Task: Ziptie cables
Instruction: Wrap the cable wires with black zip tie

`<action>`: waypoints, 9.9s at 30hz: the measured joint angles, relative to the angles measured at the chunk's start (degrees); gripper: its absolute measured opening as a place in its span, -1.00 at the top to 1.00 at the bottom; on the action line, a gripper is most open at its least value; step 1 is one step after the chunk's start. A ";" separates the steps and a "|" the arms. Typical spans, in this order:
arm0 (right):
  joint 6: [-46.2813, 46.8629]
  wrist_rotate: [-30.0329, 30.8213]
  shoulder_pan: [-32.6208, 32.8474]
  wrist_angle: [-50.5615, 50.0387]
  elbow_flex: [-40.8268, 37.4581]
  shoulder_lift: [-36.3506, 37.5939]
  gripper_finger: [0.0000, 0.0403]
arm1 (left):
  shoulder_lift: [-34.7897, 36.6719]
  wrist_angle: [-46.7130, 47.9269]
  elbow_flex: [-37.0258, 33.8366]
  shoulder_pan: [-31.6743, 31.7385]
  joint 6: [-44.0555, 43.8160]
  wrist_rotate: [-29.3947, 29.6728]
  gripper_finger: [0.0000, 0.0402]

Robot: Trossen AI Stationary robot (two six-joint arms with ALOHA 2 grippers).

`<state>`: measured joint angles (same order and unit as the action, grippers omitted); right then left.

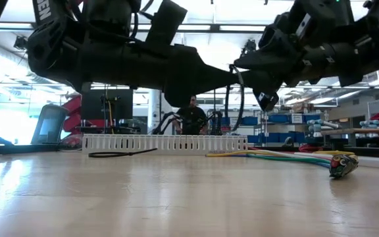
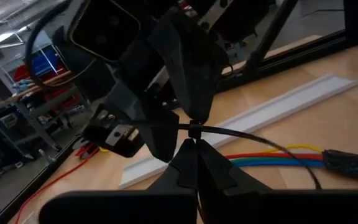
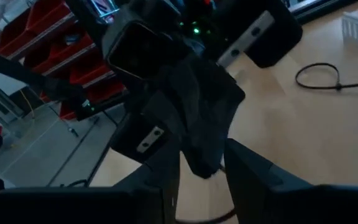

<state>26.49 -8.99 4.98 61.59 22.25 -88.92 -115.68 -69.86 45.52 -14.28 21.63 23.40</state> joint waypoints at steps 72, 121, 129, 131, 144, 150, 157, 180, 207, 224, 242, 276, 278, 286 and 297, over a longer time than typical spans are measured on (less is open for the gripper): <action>-32.45 19.50 -10.74 -53.87 2.91 26.99 0.57 | 0.00 -19.36 -20.72 3.26 -17.81 0.41 0.99; -45.28 17.18 20.40 -70.17 15.36 -0.64 0.33 | 1.86 -6.11 -10.42 0.22 -29.79 -5.52 0.99; -36.35 21.43 19.02 -69.22 17.44 -2.27 0.93 | 1.86 -4.03 -9.68 -2.76 -23.67 -0.24 0.99; -33.49 27.53 17.70 -68.69 17.38 -1.22 0.92 | 1.86 -3.96 -9.68 -3.25 -21.59 1.43 0.99; -42.02 22.46 11.95 -56.78 18.87 0.15 0.99 | 1.86 -1.60 -9.36 -2.59 -20.72 4.57 0.99; -47.42 18.74 10.75 -56.74 22.16 -0.07 0.99 | 1.86 -1.46 -8.58 -0.92 -22.11 3.85 0.99; -47.46 13.41 7.97 -59.26 24.99 -0.07 0.97 | 1.84 -0.95 -7.17 0.41 -22.25 -0.12 0.99; -34.10 12.25 6.12 -56.80 24.73 -0.07 0.44 | 1.84 12.93 -7.19 0.39 -21.80 -0.08 0.99; 0.09 -16.43 -12.79 4.59 10.59 -17.01 0.59 | 1.84 11.88 -7.15 -2.27 -11.21 5.76 0.99; 0.56 -17.70 -11.73 9.77 11.40 -22.56 0.64 | 1.84 11.47 -7.17 -2.60 -11.29 6.16 0.99; -2.72 -17.17 -11.03 9.78 11.42 -22.56 1.00 | 1.84 9.87 -7.17 -2.23 -19.15 6.54 0.89; -2.59 -22.72 -12.52 7.18 11.42 -22.56 1.00 | 10.33 23.37 -7.91 -10.27 -27.27 12.91 0.43; -2.59 -22.73 -12.75 7.14 11.42 -22.56 1.00 | 11.22 25.86 -7.89 -10.46 -30.94 8.86 0.43; -2.59 -22.74 -13.30 7.22 11.42 -22.56 1.00 | 11.35 35.93 -7.89 -10.60 -38.07 3.38 0.43; -2.61 -22.74 -13.27 7.29 11.42 -22.56 1.00 | 10.53 38.25 -7.80 -8.20 -38.36 3.46 0.43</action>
<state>23.88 -31.73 -8.29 68.88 33.67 -111.48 -105.15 -31.61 37.71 -22.48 -16.73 26.87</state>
